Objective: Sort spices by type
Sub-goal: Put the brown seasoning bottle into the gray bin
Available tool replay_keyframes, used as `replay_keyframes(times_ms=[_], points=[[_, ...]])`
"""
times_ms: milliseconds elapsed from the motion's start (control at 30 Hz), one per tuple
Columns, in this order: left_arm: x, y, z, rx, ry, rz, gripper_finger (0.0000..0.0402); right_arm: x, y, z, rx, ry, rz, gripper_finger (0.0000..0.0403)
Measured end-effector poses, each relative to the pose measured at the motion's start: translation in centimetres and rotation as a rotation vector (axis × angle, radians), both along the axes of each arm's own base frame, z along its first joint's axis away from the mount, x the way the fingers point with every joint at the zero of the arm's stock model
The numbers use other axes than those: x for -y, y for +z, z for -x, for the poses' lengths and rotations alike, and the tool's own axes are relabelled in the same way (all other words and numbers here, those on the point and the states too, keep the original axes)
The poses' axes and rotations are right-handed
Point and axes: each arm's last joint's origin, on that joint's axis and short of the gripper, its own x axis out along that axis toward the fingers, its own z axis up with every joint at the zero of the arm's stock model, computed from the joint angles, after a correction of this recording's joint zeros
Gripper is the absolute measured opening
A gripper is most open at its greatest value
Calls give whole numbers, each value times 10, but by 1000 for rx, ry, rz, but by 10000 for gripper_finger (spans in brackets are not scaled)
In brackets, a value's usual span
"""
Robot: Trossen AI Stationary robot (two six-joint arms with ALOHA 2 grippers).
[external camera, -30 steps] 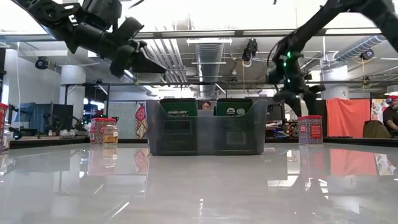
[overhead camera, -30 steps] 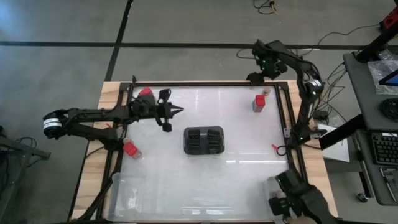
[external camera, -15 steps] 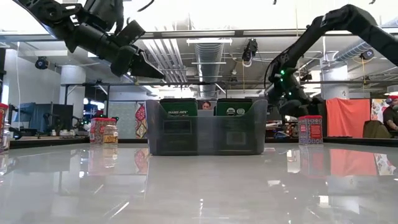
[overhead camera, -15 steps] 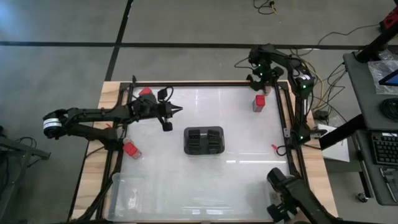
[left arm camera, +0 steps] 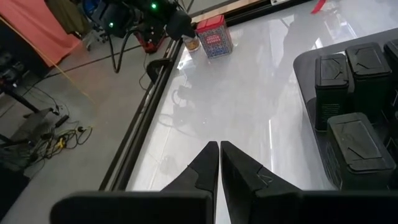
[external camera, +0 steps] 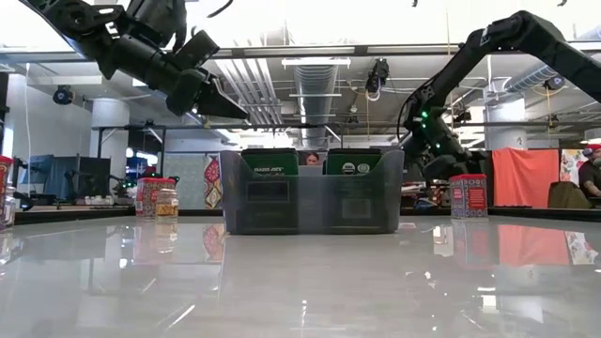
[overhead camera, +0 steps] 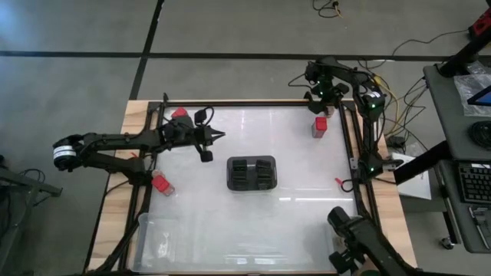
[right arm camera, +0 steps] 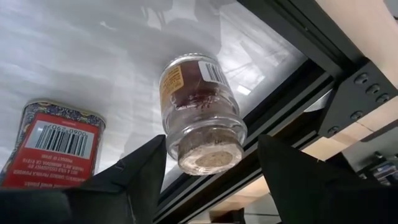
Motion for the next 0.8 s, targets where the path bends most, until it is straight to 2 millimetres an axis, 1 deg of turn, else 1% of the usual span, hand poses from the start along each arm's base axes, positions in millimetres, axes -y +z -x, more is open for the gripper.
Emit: replay_keyframes(times_ms=[100,300,467,667,800], points=[[0,0,0,-2,1,4,1,1,-1,0,6,1,5,246],[0,-1,1,-11,3,12,1,0,-1,-2,50,3,-16,235],[0,-1,0,-11,4,11,1,-1,-1,-4,117,-22,-48,227],[0,-1,1,-11,4,11,1,0,-1,-4,117,-31,-42,219],[0,-1,1,-11,4,11,1,0,-1,-4,117,-31,-42,207]])
